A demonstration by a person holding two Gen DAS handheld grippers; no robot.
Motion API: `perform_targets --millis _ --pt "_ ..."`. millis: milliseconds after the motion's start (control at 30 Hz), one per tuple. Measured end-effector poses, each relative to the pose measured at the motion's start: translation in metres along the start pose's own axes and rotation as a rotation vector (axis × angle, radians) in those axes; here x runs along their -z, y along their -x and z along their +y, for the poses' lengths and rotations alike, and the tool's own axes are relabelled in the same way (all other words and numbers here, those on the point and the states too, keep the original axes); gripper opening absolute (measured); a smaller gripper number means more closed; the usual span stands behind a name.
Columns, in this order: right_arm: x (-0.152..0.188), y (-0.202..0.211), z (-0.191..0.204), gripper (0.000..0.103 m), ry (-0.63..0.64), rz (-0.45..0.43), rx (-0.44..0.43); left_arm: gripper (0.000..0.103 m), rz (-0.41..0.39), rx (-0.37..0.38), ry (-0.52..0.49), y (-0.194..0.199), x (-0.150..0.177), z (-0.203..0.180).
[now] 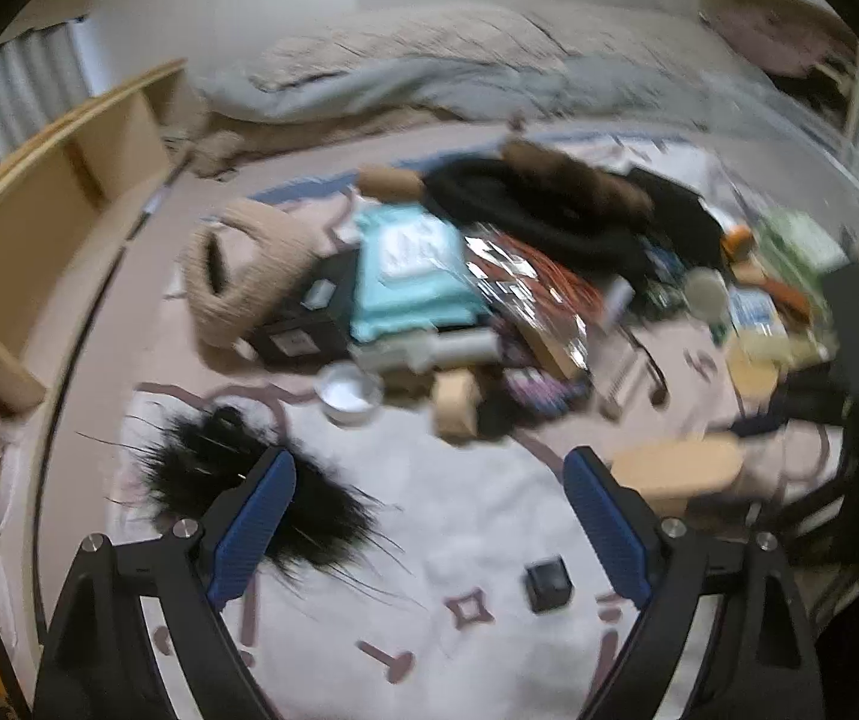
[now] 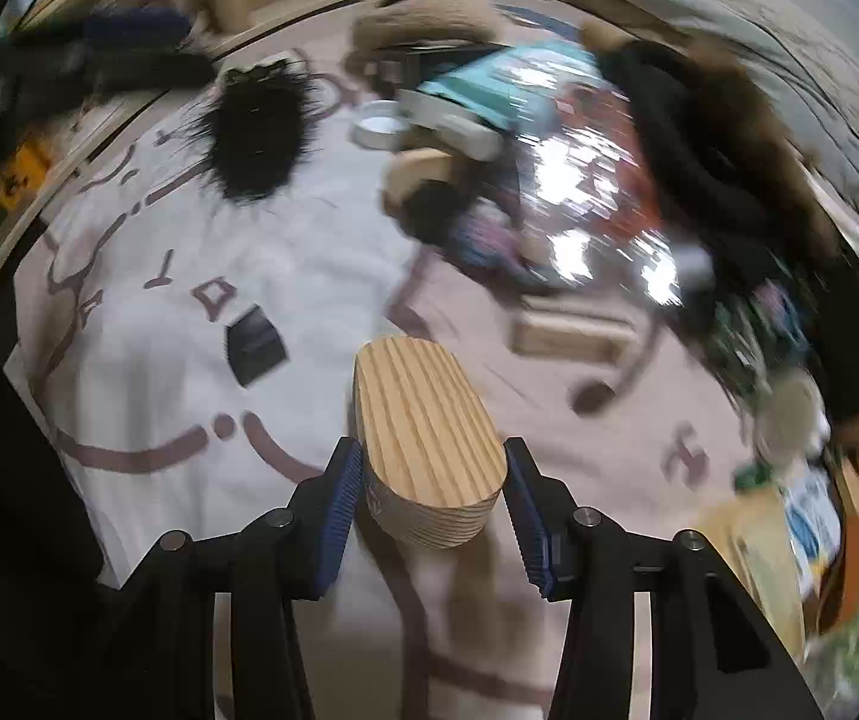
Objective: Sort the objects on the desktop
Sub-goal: 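Close the right gripper on the oval wooden board's end, then lower the left gripper onto the small black cube and close it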
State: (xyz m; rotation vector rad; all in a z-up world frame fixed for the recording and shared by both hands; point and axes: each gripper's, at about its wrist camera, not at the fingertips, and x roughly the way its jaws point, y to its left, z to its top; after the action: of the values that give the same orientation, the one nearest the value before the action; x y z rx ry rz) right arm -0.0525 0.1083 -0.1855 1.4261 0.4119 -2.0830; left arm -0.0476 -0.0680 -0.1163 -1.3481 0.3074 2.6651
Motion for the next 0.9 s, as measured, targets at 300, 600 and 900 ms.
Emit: perform_targets --millis 300,600,900 --pt "0.051 0.006 -0.023 0.047 -0.107 0.054 0.068 0.077 0.148 0.083 -0.085 -0.032 0.047 -0.034" --pt "0.077 -0.006 -0.019 0.046 -0.142 0.117 0.074 0.076 0.186 0.134 -0.084 -0.047 0.069 -0.041" --pt "0.075 -0.012 -0.018 0.046 -0.146 0.096 0.070 0.063 0.216 0.171 -0.066 -0.075 0.076 -0.047"
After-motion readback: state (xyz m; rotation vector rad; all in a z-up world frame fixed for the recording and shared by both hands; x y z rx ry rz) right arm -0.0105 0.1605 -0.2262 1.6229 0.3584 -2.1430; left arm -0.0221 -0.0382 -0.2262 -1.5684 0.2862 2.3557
